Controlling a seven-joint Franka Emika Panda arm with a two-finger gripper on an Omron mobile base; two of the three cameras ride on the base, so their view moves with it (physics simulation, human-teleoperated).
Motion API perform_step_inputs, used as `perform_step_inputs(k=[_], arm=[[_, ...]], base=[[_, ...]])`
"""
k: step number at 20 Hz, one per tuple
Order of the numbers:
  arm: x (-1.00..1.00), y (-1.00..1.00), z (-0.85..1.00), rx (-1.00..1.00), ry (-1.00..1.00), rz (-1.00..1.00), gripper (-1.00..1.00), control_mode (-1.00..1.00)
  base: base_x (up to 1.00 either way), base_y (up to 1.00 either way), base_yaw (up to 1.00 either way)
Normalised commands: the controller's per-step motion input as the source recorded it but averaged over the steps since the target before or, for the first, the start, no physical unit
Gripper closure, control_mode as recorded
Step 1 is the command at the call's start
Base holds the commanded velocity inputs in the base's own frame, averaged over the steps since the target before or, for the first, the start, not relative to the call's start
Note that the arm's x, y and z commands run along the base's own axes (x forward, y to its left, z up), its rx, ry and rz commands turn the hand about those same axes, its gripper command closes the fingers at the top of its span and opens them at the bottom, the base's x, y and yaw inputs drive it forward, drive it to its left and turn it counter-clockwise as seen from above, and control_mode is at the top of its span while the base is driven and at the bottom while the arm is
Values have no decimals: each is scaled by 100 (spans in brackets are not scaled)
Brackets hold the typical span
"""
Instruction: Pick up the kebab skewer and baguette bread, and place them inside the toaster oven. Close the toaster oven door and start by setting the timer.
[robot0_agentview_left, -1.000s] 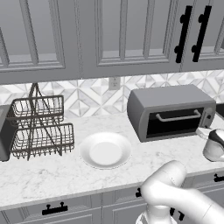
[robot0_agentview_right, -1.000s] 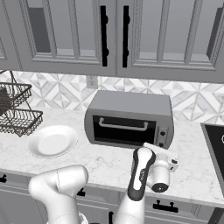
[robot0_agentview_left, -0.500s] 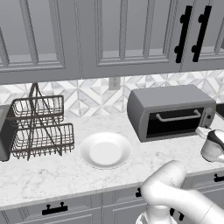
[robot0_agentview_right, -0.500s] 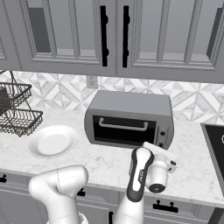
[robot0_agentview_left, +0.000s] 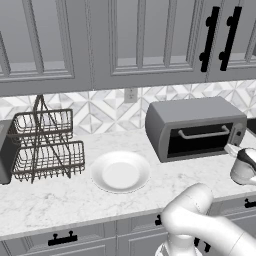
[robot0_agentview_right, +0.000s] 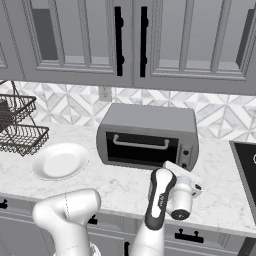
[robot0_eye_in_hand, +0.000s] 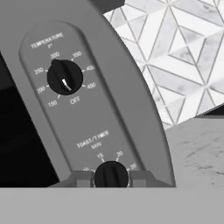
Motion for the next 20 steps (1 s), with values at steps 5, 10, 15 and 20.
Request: perform_step_inputs(k=[5, 10, 15, 20], arm=[[0, 0, 0, 30, 0, -4, 100, -100], [0, 0, 0, 32, 0, -6, 100, -100], [0, 0, -9, 32, -3, -10, 100, -100], [0, 0, -14, 34, -1, -9, 100, -100]], base=[[0, 0, 0], [0, 0, 0], [0, 0, 0], [0, 0, 0]])
